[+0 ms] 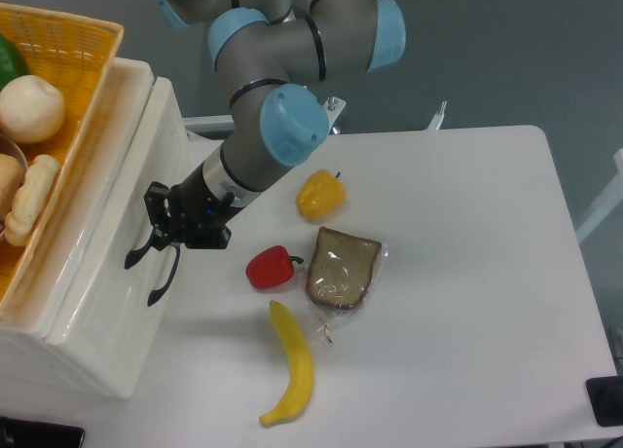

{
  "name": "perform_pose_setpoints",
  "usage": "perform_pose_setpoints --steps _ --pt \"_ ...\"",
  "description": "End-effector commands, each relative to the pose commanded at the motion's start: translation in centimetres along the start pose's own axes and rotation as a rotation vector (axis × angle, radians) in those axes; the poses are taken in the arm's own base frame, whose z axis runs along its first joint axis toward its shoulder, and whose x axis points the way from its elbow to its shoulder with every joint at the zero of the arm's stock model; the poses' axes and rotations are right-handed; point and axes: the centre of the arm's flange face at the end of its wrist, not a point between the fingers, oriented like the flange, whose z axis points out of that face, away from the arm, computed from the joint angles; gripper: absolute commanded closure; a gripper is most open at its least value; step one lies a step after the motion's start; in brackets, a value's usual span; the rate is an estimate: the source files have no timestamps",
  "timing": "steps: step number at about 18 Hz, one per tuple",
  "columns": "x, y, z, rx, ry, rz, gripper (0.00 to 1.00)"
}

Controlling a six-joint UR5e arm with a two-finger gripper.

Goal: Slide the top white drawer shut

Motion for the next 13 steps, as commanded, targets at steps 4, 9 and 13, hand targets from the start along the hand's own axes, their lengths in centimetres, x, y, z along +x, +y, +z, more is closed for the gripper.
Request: perform_pose_setpoints --steps 4,9,13 --pt "-1.4 0.0 -1.5 0.024 -0.018 -0.007 0.59" --pt "-4.8 -0.2 -5.3 0.094 -0.073 -0.032 0.29" --pt "-9.3 0.3 -9.4 0.151 -0.168 -0.056 0.0"
